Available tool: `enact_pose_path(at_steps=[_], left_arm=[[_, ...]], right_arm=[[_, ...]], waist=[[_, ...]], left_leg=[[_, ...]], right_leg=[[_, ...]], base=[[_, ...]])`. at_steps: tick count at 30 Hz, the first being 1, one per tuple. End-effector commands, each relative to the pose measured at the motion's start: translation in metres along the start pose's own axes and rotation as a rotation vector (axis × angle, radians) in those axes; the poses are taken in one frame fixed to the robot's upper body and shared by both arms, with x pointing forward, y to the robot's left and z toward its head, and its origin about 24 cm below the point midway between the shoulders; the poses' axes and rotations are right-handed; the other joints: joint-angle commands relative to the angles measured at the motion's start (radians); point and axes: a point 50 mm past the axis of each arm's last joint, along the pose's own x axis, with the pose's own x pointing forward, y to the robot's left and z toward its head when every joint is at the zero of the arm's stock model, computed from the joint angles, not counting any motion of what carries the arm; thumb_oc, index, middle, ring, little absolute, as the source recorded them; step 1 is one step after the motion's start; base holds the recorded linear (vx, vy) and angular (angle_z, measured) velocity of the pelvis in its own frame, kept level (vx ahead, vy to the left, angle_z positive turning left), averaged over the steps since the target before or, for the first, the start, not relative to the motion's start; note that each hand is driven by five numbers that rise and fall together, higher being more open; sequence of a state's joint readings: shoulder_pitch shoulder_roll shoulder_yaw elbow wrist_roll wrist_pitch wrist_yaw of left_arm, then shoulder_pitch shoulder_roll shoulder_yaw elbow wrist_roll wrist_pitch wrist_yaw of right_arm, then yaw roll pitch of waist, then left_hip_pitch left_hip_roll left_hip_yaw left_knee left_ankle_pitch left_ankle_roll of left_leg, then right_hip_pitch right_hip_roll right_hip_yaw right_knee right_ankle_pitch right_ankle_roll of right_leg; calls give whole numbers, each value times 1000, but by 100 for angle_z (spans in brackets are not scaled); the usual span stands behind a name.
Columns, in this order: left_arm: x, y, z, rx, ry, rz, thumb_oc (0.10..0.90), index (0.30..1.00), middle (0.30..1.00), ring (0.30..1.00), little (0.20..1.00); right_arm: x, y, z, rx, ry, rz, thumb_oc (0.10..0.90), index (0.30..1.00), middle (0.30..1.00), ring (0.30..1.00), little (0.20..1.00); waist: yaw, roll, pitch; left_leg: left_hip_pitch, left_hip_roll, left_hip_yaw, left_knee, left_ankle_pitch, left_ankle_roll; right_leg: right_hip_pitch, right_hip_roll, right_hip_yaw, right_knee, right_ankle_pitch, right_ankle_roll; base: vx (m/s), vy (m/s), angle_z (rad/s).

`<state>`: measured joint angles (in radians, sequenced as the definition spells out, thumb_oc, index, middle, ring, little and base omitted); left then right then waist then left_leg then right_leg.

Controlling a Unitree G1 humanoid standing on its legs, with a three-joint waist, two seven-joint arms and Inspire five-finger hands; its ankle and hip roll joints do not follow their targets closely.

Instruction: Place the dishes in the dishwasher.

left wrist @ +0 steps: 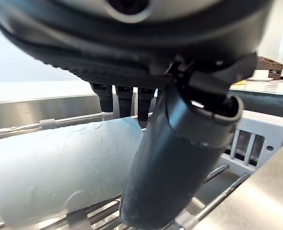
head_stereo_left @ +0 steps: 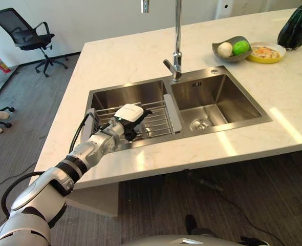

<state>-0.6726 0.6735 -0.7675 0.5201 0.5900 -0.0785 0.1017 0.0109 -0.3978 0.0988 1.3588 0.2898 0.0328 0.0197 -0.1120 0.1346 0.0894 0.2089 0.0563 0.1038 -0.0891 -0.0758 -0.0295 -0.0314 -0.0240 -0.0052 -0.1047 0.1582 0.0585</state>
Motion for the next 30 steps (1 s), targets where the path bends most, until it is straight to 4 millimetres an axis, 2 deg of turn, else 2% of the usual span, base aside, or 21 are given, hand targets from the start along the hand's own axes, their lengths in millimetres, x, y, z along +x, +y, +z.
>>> enact_pose_path(at_steps=[1, 10, 15, 20, 22, 30], left_arm=[[14, 92, -27, -13, 112, 303, 800, 900, 900, 900, 900], [12, 86, -36, -234, 165, 311, 800, 900, 900, 900, 900], [12, 91, -38, -264, 167, 324, 800, 900, 900, 900, 900], [13, 86, -38, -325, 175, 296, 800, 900, 900, 900, 900], [13, 78, -41, -375, 196, 255, 800, 900, 900, 900, 900], [15, 77, -52, -346, 256, 223, 800, 900, 900, 900, 900]], right_arm=[[0, -2, 4, 23, -2, -18, 800, 900, 900, 900, 900], [0, 3, -1, 19, 20, 3, 800, 900, 900, 900, 900], [0, 5, 0, 17, 19, 11, 800, 900, 900, 900, 900], [1, 9, 3, 14, 15, 23, 800, 900, 900, 900, 900], [1, 10, 3, 7, 18, 29, 800, 900, 900, 900, 900], [1, 12, -1, -10, 33, 38, 800, 900, 900, 900, 900]], waist=[[6, -64, -36], [14, -65, -40], [18, -66, -40], [25, -67, -42], [28, -66, -43], [25, -66, -43]], left_leg=[[6, -21, -20, 2, -21, -8], [18, -19, -24, 2, -24, -7], [20, -18, -32, 2, -23, -9], [22, -17, -39, 2, -22, -9], [22, -17, -44, 2, -21, -9], [22, -16, -46, 2, -21, -9]], right_leg=[[93, -64, 5, 17, -78, 109], [109, -62, -1, 17, -86, 106], [117, -63, -11, 17, -89, 104], [125, -63, -19, 17, -93, 101], [126, -64, -22, 17, -93, 100], [126, -65, -25, 17, -93, 100]], base=[[4, -2, -5], [0, 0, 0], [0, -1, 1], [2, -4, 5], [-2, -2, 3], [0, 0, 0]])
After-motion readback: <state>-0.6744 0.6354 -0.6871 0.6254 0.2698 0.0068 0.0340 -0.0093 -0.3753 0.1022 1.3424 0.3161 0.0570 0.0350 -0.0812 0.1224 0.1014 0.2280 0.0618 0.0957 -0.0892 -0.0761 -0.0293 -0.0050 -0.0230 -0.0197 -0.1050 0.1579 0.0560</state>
